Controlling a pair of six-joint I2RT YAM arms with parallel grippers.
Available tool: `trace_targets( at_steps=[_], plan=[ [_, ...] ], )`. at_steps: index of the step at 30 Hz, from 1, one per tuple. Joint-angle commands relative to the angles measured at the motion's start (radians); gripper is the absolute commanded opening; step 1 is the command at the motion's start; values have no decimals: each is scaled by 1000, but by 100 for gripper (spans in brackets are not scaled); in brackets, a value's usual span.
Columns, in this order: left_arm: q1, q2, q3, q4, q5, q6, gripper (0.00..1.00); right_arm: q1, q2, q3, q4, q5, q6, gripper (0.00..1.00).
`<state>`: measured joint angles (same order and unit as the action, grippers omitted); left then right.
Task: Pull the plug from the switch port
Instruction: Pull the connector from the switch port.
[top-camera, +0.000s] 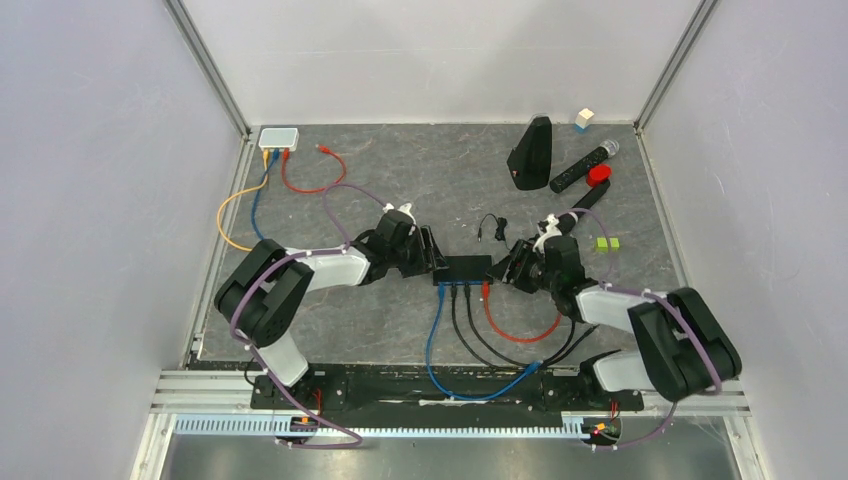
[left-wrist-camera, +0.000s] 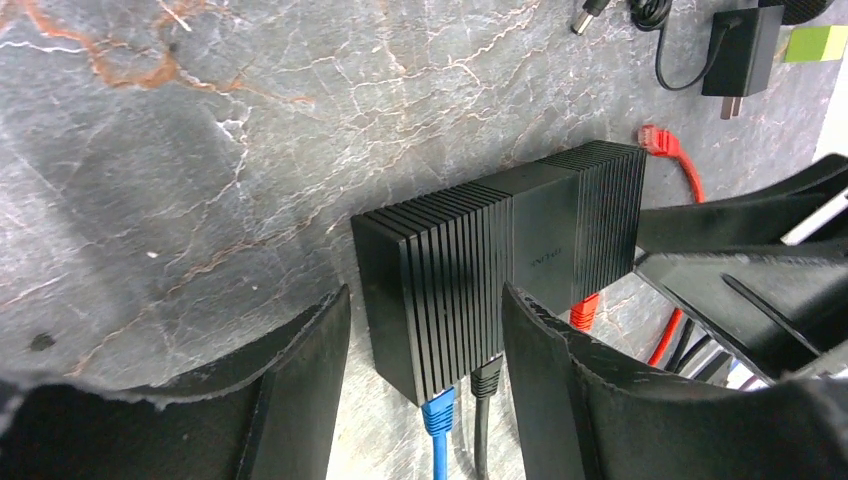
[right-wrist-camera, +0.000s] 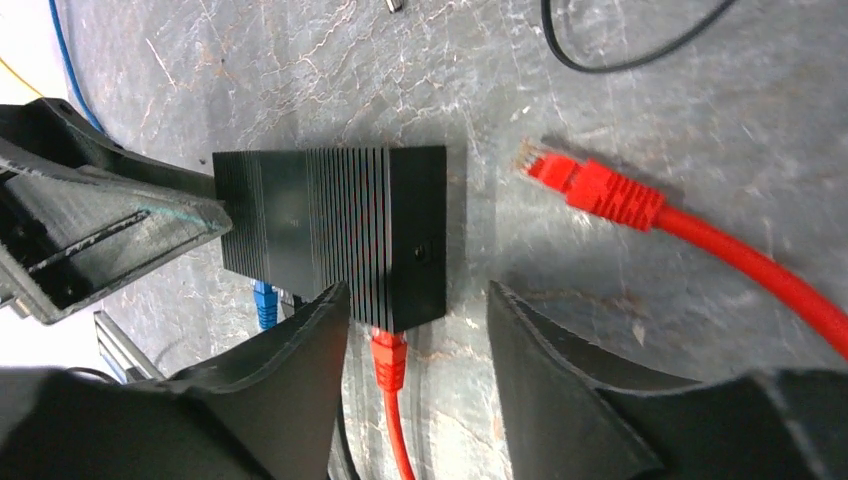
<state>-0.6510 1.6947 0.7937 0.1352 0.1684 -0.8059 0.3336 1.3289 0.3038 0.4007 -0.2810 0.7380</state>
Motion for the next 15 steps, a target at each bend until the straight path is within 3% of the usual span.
trace_targets(
  at_steps=[1, 10, 15],
  plan=[
    [-1, 33, -7, 26, 32, 13, 64, -2, 121, 66, -5, -54, -72, 53],
    [-1, 56, -57, 105, 84, -21, 64, 16, 257, 131, 21, -164, -121, 50],
    [-1, 81, -61, 126, 97, -40, 56, 19, 308, 146, 21, -208, -140, 50]
  ],
)
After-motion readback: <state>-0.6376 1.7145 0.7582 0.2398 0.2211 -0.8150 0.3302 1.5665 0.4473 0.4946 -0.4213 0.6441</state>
